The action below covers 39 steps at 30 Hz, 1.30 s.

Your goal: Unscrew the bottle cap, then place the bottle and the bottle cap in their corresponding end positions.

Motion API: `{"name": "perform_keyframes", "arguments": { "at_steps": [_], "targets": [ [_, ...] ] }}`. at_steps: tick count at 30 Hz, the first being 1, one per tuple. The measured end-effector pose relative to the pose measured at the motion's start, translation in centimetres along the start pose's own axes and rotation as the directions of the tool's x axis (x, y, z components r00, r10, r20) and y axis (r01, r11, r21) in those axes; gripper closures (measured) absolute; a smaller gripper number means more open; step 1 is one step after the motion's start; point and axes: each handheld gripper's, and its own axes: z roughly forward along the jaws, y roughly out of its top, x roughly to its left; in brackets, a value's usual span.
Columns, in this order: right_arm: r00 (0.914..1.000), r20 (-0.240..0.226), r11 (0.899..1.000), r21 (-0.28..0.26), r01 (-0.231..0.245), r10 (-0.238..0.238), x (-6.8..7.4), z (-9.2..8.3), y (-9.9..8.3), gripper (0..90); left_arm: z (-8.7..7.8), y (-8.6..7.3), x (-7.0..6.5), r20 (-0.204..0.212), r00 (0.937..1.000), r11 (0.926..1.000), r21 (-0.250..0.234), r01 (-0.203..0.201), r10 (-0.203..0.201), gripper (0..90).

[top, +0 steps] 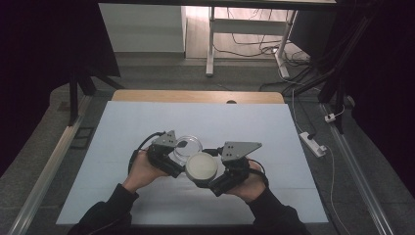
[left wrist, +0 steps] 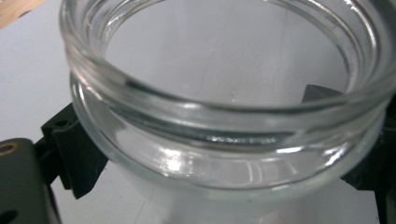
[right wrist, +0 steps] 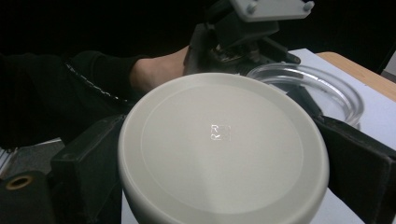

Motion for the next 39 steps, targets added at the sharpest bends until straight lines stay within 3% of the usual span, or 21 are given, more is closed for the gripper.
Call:
{"name": "perform_keyframes", "arguments": {
  "at_steps": [17, 39],
  "targets": [
    [0.9997, 0.022, 1.0, 0.022, -0.002, 0.002, 1.3, 0.4, -1.6, 7.2, 0.6, 0.9, 1.6, -0.062, 0.9972, 0.9989, -0.024, 0.041, -0.043, 7.9],
    [0.998, 0.061, 0.999, 0.037, -0.017, 0.015, 1.0, 1.8, -4.5, 7.2, 2.7, 1.5, 3.2, -0.119, 0.9906, 0.9973, -0.038, 0.063, -0.068, 7.8]
  ]
}}
